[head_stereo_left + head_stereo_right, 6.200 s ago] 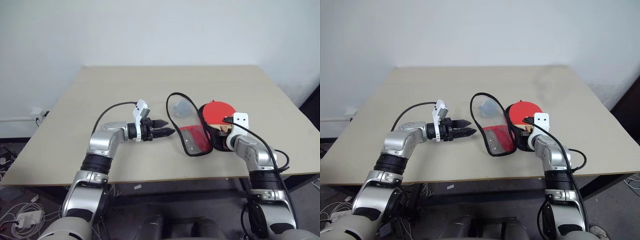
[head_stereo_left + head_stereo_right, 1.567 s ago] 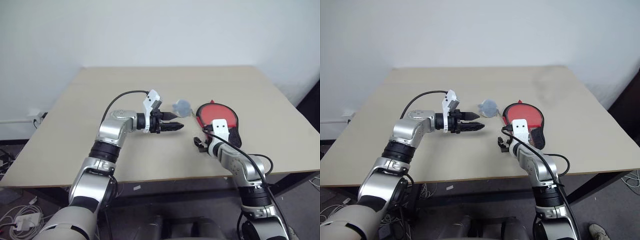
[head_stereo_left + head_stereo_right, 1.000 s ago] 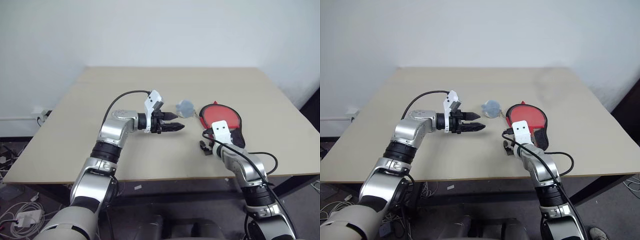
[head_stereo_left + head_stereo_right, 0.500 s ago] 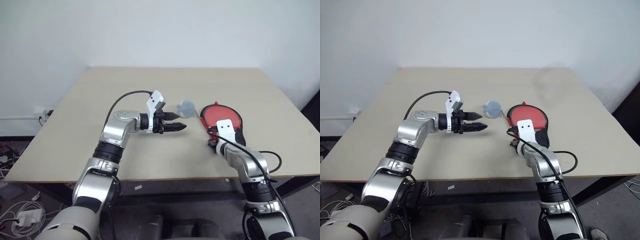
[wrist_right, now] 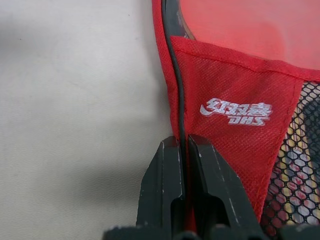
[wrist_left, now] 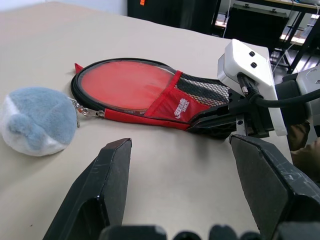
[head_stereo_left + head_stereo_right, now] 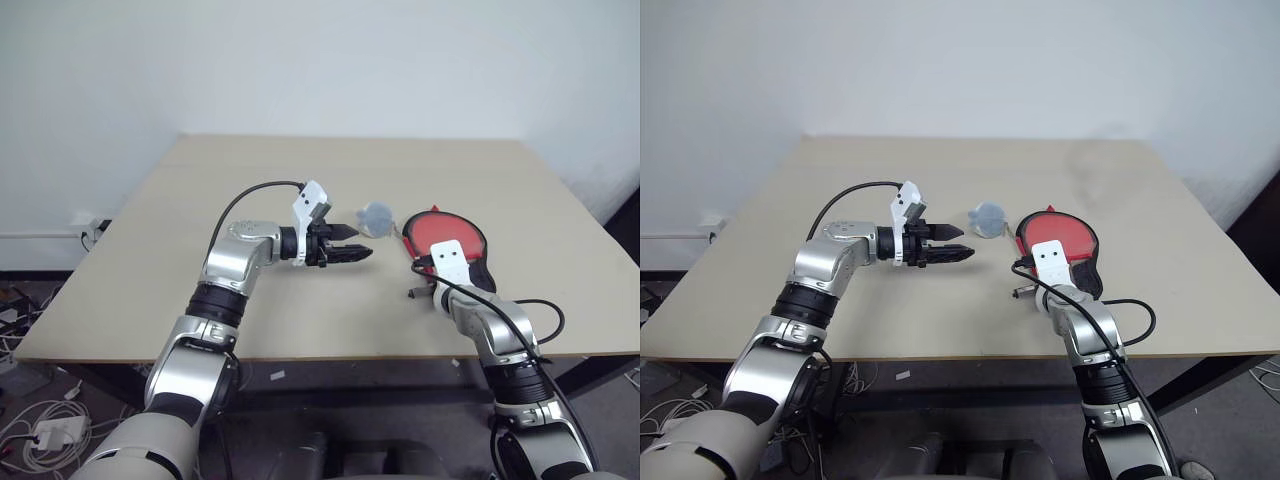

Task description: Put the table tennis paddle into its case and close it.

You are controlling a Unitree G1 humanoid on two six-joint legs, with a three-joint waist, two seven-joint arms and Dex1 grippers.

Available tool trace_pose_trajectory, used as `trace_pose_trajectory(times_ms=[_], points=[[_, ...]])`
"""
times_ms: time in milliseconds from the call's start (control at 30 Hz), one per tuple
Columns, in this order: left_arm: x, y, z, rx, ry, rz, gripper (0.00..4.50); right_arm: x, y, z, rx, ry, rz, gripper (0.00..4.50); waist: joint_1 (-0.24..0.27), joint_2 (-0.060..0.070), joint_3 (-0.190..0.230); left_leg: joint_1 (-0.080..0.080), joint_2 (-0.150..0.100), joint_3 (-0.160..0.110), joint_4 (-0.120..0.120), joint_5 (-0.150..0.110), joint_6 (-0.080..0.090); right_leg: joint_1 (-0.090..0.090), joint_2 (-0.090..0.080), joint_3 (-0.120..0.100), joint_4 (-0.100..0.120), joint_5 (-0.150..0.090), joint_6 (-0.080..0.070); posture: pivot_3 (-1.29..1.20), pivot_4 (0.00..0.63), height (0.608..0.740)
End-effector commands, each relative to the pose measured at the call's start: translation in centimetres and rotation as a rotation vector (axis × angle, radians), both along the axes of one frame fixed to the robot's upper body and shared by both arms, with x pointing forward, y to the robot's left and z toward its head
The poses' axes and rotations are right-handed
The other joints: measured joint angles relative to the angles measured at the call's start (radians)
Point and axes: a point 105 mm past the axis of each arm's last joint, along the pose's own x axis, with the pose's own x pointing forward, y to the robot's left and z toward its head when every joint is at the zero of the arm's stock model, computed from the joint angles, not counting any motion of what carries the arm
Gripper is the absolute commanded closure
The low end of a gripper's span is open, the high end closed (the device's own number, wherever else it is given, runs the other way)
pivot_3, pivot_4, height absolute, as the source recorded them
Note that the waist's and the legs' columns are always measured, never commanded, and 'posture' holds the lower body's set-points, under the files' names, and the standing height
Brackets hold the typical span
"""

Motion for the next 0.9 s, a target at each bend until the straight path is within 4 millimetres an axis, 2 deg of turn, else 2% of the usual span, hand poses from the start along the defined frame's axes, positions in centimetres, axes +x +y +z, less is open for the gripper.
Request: trace_pose_trajectory(times_ms=[33, 100, 200, 400, 567, 800, 900], points=[[0.1, 0.1, 1.3, -0.013, -0.051, 0.0, 1.15, 0.1, -1.2, -0.1, 0.049, 0.018, -0.064, 4.47, -0.002, -0.002, -0.001, 0.0, -0.002, 0.0, -0.003, 0.002, -0.003, -0.001, -0.002, 0.0, 0.0, 0.0, 0.0, 0.0, 0.0, 0.701], [0.3, 0.3, 1.5, -0.012, -0.052, 0.005, 1.15, 0.0, 0.2, 0.9, 0.156, 0.023, -0.017, 4.47, -0.003, -0.003, -0.002, 0.0, -0.007, 0.002, -0.011, 0.007, -0.011, -0.005, -0.01, 0.0, 0.0, 0.0, 0.0, 0.0, 0.0, 0.701], [0.6, 0.8, 1.8, -0.009, -0.059, 0.019, 1.15, -0.8, 0.7, 1.9, 0.195, 0.056, 0.022, 4.47, -0.006, -0.003, -0.002, -0.001, -0.008, 0.001, -0.011, 0.007, -0.017, -0.007, -0.013, 0.003, 0.0, 0.0, 0.0, 0.0, 0.0, 0.701], [0.9, 0.9, 2.0, -0.003, -0.069, 0.023, 1.15, -3.5, 1.8, 1.3, 0.242, 0.145, 0.086, 4.47, -0.007, -0.003, -0.002, -0.002, -0.005, 0.0, -0.011, 0.006, -0.017, -0.009, -0.012, 0.004, -0.001, 0.0, 0.0, 0.0, 0.0, 0.701], [0.8, 0.7, 1.7, 0.0, -0.063, 0.015, 1.15, -5.7, 3.3, 2.0, 0.284, 0.173, 0.159, 4.47, -0.007, -0.003, -0.002, -0.003, -0.003, -0.001, -0.009, 0.006, -0.016, -0.008, -0.011, 0.003, -0.001, 0.0, 0.0, 0.0, 0.0, 0.701], [1.1, 0.4, 1.6, 0.0, -0.059, 0.009, 1.15, -7.6, 7.3, 4.5, 0.557, 0.131, 0.273, 4.47, -0.007, -0.003, -0.001, -0.005, 0.005, -0.005, 0.001, -0.001, -0.004, -0.005, -0.003, 0.001, -0.002, -0.001, 0.0, 0.0, 0.0, 0.701], [1.2, 0.3, 1.6, 0.001, -0.059, 0.006, 1.15, -8.6, 7.8, 4.7, 0.581, 0.125, 0.318, 4.47, -0.007, -0.002, -0.001, -0.006, 0.011, -0.006, 0.009, -0.006, 0.011, -0.003, 0.006, 0.001, -0.002, -0.001, 0.0, 0.0, 0.0, 0.701]])
